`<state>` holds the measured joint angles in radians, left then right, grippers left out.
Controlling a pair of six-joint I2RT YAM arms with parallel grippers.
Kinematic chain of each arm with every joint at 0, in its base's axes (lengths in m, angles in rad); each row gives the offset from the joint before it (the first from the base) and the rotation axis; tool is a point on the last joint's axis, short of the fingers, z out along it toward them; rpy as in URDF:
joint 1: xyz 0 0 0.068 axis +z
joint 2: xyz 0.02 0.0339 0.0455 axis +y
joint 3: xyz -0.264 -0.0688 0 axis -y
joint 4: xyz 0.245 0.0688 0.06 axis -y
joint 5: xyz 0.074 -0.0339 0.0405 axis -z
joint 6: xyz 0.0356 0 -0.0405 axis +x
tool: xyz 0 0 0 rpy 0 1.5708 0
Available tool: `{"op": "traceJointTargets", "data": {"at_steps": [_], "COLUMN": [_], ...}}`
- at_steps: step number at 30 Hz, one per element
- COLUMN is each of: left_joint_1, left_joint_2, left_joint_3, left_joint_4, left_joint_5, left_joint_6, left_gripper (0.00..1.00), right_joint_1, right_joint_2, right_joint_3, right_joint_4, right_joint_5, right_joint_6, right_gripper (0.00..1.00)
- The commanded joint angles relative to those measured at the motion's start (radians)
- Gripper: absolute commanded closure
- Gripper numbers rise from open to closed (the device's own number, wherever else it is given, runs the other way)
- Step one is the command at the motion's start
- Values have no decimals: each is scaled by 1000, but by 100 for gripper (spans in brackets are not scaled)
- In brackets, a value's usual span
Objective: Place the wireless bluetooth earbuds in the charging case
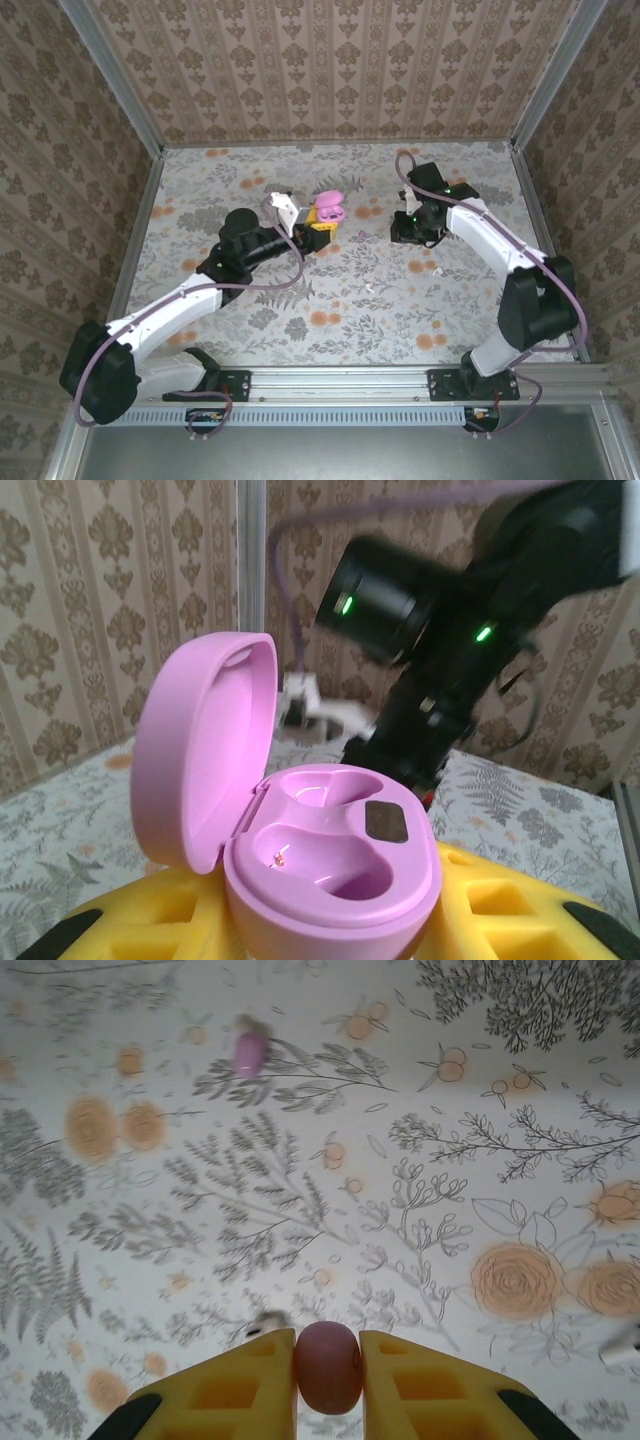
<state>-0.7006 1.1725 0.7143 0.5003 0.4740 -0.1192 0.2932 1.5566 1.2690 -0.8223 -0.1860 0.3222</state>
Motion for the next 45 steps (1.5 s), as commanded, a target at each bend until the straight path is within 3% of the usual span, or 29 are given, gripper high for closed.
{"op": "traceJointTargets", "data": {"at_steps": [1,8,20,45], "left_joint_1": [-10,-24,-54,-58], "left_joint_2": [24,71,114,116], "left_joint_3": [20,28,51,63], "left_joint_4": [10,17,33,24], "left_joint_5": [-11,-25,-15,2], "left_joint_6": [13,34,57,60], "left_gripper": [61,61,61,62], "right_joint_1": [49,155,311,376], "right_joint_2": [-86,-196,-145,-72], "right_joint_3": [76,246,380,420], "right_joint_4": [-121,-218,-201,-138], "right_joint_5": [94,183,203,200], "right_joint_6": [18,25,26,17], "right_gripper": [78,78,78,79]}}
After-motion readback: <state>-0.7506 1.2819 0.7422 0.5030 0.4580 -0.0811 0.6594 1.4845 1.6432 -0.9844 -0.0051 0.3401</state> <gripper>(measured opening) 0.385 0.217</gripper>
